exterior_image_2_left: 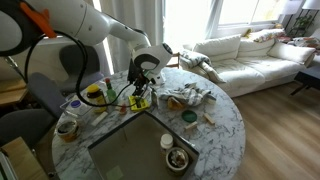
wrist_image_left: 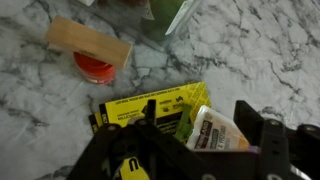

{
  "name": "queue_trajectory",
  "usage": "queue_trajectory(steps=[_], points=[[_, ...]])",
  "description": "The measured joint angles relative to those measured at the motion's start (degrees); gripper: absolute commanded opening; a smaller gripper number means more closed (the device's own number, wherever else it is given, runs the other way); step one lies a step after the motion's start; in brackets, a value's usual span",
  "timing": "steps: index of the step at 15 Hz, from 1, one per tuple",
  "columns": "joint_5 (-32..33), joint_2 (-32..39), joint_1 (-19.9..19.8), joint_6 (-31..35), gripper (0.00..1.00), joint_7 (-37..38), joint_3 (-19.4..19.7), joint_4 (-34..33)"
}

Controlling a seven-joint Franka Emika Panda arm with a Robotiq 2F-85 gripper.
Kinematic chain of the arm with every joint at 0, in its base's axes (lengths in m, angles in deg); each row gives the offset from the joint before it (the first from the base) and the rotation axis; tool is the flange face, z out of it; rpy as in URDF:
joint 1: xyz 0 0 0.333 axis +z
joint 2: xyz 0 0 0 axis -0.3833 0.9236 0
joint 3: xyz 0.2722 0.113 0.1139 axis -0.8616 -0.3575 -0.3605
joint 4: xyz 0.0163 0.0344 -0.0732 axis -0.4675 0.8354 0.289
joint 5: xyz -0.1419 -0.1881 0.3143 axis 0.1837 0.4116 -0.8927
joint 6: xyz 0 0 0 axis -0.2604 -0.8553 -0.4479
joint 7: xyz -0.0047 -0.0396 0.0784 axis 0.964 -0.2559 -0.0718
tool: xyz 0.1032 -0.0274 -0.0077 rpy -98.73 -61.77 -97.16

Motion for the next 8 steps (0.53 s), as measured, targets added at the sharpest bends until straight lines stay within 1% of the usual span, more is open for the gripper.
queue_trajectory(steps=[2, 3, 4, 7, 8], points=[[0.0, 1.5, 0.3, 2.7, 0.98, -0.7, 0.0, 0.0], [0.0, 2.2, 0.5, 4.2, 0.76, -1.0, -0.1, 0.0], [0.0, 2.9, 0.7, 6.0, 0.73, -1.4, -0.1, -0.1], [0.0, 4.6, 1.0, 12.4, 0.46, -2.7, -0.7, -0.1], [0.0, 5.0, 1.0, 14.5, 0.39, -3.0, -0.9, -0.1]])
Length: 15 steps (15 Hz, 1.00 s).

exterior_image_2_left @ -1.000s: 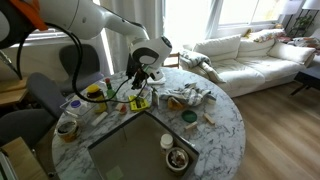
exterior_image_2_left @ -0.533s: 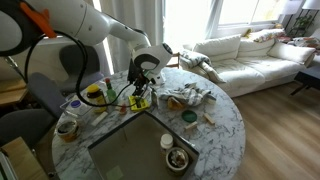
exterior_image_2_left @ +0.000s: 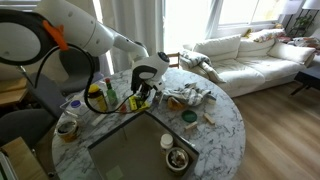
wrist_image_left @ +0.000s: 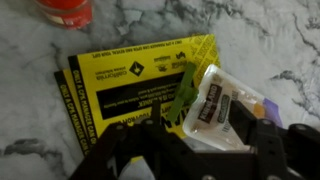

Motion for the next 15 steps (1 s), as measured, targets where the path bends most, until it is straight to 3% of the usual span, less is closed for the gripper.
queue_trajectory(steps=[4, 7, 9, 15], points=[[0.0, 1.3, 0.0, 5.7, 0.63, -0.5, -0.4, 0.0], [0.0, 1.3, -0.1, 6.5, 0.88, -0.6, -0.7, 0.0], [0.2, 1.3, -0.1, 6.5, 1.00, -0.6, -0.7, 0.0], [0.2, -1.1, -1.3, 6.8, 1.00, -1.1, -0.4, 0.3]])
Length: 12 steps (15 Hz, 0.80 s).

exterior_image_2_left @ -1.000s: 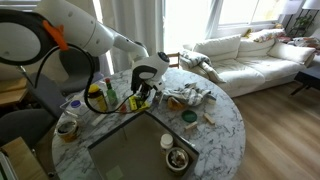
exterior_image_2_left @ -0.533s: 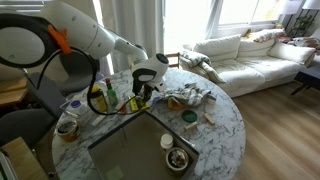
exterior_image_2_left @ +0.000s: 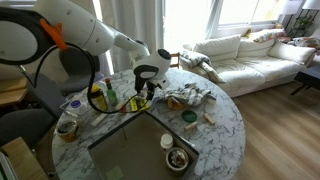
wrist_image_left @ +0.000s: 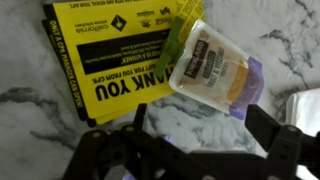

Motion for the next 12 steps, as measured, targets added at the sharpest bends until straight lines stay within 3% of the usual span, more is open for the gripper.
queue_trajectory(steps=[4, 8, 12], points=[[0.2, -3.2, -0.7, -0.6, 1.00, 0.3, 1.5, 0.4], [0.2, -4.1, -4.0, -5.0, 1.00, 0.2, 2.3, -0.8], [0.7, -1.9, -6.1, -11.5, 0.89, -0.8, 2.8, -5.1]])
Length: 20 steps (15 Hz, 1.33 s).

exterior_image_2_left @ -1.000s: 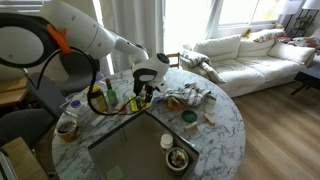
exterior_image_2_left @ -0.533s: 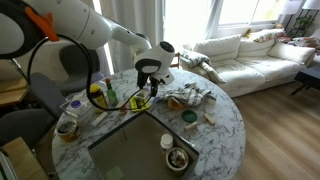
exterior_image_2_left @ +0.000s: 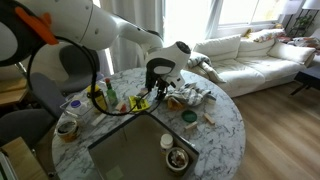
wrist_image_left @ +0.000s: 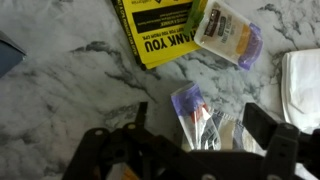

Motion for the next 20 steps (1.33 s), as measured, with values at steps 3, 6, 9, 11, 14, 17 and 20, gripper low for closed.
queue_trajectory(steps=[3, 6, 9, 11, 14, 17, 20], points=[[0.6, 2.9, 0.0, -2.5, 0.73, -0.9, -0.2, -3.9], [2.6, 5.9, 1.0, -2.6, 0.81, -1.1, -0.3, -7.2], [6.1, 8.3, 2.5, 0.5, 1.00, -1.1, -0.1, -10.0], [8.7, 9.8, 3.6, 4.9, 1.00, -1.1, 0.3, -11.2], [9.8, 11.0, 4.4, 7.8, 1.00, -1.1, 0.7, -12.3], [9.9, 11.1, 4.3, 7.8, 1.00, -1.1, 0.6, -12.6], [9.9, 11.1, 4.1, 9.4, 0.82, -1.8, 0.5, -12.5]])
